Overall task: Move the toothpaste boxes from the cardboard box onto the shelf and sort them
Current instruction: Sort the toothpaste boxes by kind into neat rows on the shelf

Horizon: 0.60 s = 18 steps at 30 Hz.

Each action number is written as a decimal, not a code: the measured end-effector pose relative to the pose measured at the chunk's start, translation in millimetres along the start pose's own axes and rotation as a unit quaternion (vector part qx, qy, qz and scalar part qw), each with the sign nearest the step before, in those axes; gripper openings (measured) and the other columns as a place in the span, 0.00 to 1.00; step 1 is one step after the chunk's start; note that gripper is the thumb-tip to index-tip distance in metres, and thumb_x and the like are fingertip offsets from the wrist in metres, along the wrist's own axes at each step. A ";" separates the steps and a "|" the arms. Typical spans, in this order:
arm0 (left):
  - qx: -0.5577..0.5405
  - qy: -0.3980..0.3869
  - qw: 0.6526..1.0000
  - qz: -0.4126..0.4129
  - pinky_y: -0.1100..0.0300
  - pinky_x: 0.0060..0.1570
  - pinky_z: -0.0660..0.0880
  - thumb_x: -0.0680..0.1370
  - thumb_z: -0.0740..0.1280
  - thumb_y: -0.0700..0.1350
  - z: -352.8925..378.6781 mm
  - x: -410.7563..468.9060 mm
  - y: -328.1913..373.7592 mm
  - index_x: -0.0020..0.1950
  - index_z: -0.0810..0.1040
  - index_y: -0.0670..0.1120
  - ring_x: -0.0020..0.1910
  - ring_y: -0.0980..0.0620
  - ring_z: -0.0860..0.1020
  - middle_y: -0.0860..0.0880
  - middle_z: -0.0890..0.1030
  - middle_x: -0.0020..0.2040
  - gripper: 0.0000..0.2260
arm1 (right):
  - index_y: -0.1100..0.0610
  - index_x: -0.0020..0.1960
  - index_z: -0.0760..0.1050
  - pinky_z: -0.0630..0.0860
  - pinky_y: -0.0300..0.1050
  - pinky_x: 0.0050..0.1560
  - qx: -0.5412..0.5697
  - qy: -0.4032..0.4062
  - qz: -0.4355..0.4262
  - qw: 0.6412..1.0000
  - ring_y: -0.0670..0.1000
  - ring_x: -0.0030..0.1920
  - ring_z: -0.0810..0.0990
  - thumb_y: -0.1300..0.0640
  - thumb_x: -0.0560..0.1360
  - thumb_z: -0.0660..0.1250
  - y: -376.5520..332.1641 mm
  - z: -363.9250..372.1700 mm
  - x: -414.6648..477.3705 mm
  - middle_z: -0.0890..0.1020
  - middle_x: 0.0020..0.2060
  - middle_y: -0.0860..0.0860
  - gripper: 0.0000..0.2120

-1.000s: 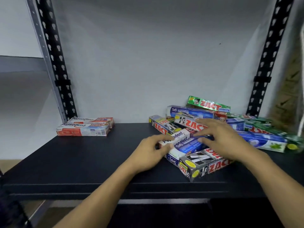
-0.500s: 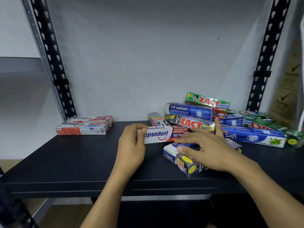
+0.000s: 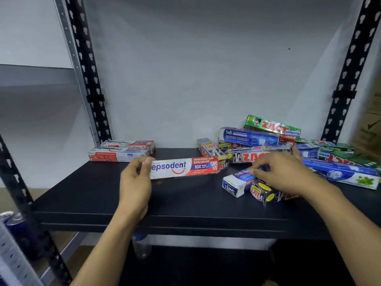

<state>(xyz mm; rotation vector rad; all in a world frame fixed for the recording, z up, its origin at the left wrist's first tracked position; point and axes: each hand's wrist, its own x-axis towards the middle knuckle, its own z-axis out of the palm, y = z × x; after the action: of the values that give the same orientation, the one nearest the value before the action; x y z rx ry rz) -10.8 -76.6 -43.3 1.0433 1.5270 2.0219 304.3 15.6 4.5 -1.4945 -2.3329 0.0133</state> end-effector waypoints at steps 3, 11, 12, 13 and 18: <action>-0.001 0.002 1.000 -0.024 0.51 0.41 0.82 0.84 0.62 0.48 -14.9 3.4 2.6 0.51 0.80 0.49 0.44 0.48 0.84 0.46 0.85 0.44 0.08 | 0.40 0.62 0.78 0.58 0.57 0.74 0.027 0.039 -0.051 0.998 0.50 0.66 0.74 0.43 0.76 0.68 -35.1 0.3 3.3 0.80 0.63 0.43 0.14; -0.008 -0.016 0.993 -0.113 0.50 0.36 0.83 0.85 0.59 0.49 -41.0 11.6 13.2 0.54 0.78 0.39 0.38 0.46 0.85 0.40 0.85 0.43 0.15 | 0.43 0.73 0.68 0.64 0.41 0.67 0.124 -0.043 -0.164 0.978 0.46 0.68 0.70 0.55 0.75 0.73 -112.5 37.6 20.9 0.72 0.69 0.44 0.30; -0.005 -0.019 0.993 -0.119 0.50 0.37 0.84 0.84 0.59 0.50 -44.8 13.4 13.9 0.54 0.78 0.38 0.38 0.46 0.85 0.40 0.85 0.43 0.16 | 0.44 0.72 0.70 0.66 0.42 0.68 0.127 -0.041 -0.164 0.977 0.47 0.67 0.71 0.55 0.76 0.72 -116.8 44.7 24.1 0.74 0.68 0.45 0.27; -0.005 -0.022 0.992 -0.124 0.49 0.38 0.84 0.84 0.60 0.51 -49.3 16.1 14.0 0.54 0.77 0.38 0.39 0.45 0.85 0.40 0.85 0.44 0.16 | 0.45 0.71 0.72 0.67 0.42 0.67 0.134 -0.038 -0.160 0.977 0.47 0.65 0.73 0.56 0.76 0.71 -120.5 51.0 26.3 0.75 0.67 0.45 0.25; 0.002 -0.066 0.990 -0.121 0.50 0.53 0.81 0.80 0.68 0.47 -74.9 26.2 13.5 0.62 0.75 0.42 0.51 0.48 0.85 0.43 0.84 0.54 0.13 | 0.45 0.66 0.77 0.72 0.48 0.67 0.231 -0.014 -0.114 0.966 0.46 0.60 0.78 0.54 0.76 0.72 -132.7 75.9 36.9 0.80 0.61 0.45 0.19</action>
<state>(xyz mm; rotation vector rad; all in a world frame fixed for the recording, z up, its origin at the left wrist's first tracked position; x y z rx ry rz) -82.7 -110.8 -31.6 0.9238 1.5104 1.7511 150.9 4.2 -28.2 -1.0007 -2.2981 0.4854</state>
